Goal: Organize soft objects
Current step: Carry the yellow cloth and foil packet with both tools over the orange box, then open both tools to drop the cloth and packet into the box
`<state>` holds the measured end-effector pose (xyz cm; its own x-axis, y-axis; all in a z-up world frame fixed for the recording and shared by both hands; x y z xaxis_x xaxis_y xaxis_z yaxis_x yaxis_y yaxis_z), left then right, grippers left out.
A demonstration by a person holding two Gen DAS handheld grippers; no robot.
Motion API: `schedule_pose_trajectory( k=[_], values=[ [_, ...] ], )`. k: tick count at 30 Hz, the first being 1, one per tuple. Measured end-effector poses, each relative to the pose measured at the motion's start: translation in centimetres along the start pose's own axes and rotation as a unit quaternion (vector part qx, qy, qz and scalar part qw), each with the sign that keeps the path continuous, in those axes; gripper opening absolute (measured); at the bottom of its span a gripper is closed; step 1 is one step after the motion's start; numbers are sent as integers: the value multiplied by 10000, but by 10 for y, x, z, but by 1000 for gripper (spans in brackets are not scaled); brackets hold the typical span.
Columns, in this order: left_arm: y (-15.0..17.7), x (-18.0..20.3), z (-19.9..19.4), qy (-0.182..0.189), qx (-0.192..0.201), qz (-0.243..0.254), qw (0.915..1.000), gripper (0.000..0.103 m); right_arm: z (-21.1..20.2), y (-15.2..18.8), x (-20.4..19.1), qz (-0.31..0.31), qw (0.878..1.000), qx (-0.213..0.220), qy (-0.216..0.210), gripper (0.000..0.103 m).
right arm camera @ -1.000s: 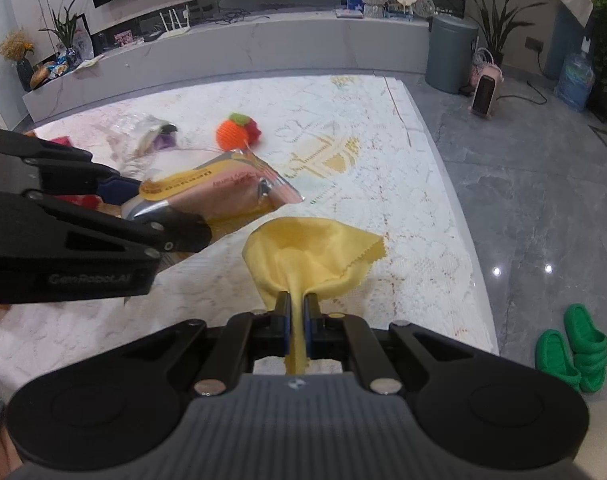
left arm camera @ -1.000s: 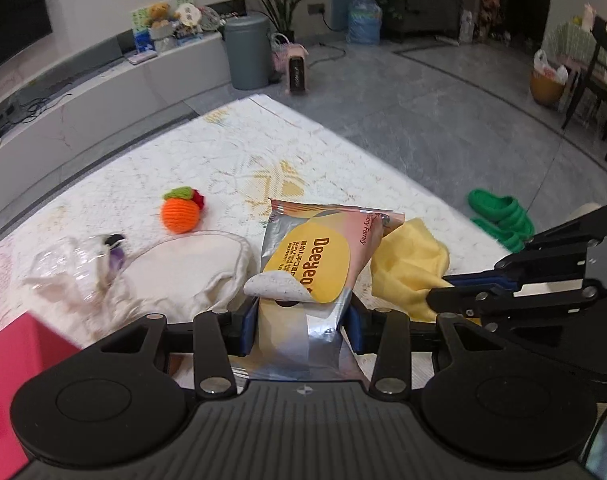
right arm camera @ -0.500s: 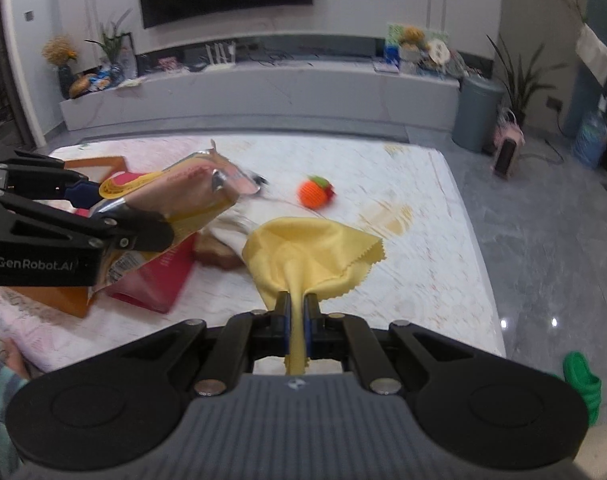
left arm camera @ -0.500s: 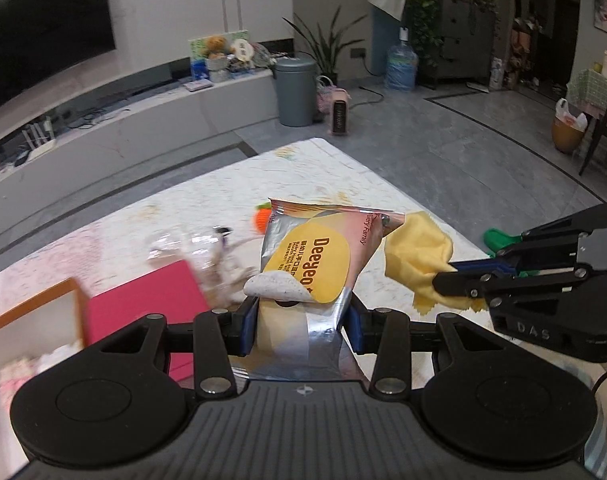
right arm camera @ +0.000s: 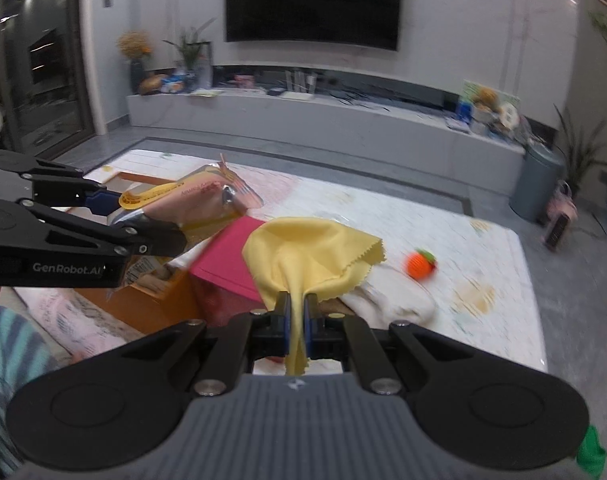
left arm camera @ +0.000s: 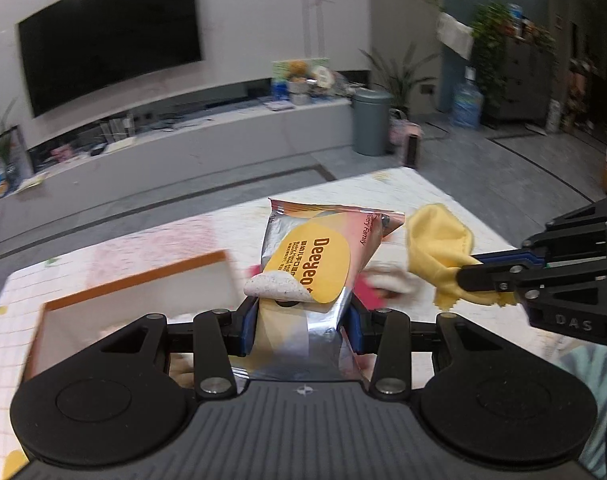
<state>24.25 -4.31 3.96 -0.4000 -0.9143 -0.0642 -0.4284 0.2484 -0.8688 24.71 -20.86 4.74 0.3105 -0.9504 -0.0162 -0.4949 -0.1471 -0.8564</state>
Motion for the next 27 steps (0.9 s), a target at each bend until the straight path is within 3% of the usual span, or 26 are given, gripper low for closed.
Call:
schedule_pose_trajectory(
  k=[7,13,20,27],
  values=[
    [12,-84,-15,-795,-157,-328,9962,49,35,-30,-62,-214,9981,-35,-568,4],
    [36,-136,-10,-1223,-502,-617,9893,49,81,-45,-103,-243,9955,-235,-886,4],
    [81,-173,15,-1190,-1212,-1169,9785,49,138,-43,-130,-314,9920,-586,-1069,4],
    [103,-202,37,-1146,-1551,-1407,9711,49,183,-31,-148,-357,9873,-915,-1250,4]
  ],
)
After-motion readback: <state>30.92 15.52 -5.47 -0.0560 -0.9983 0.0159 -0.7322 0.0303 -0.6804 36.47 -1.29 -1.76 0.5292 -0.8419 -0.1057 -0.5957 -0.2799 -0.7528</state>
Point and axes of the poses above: each gripper's, at about its wrist camera, not at the fingertips, and z roughly the way its jaws point, x to its right, y to its underside, the point moved 6 cm from there along z, roughly the way its jaws point, and after that the axes turned 9 degrees about x, right-handed, at the moved point
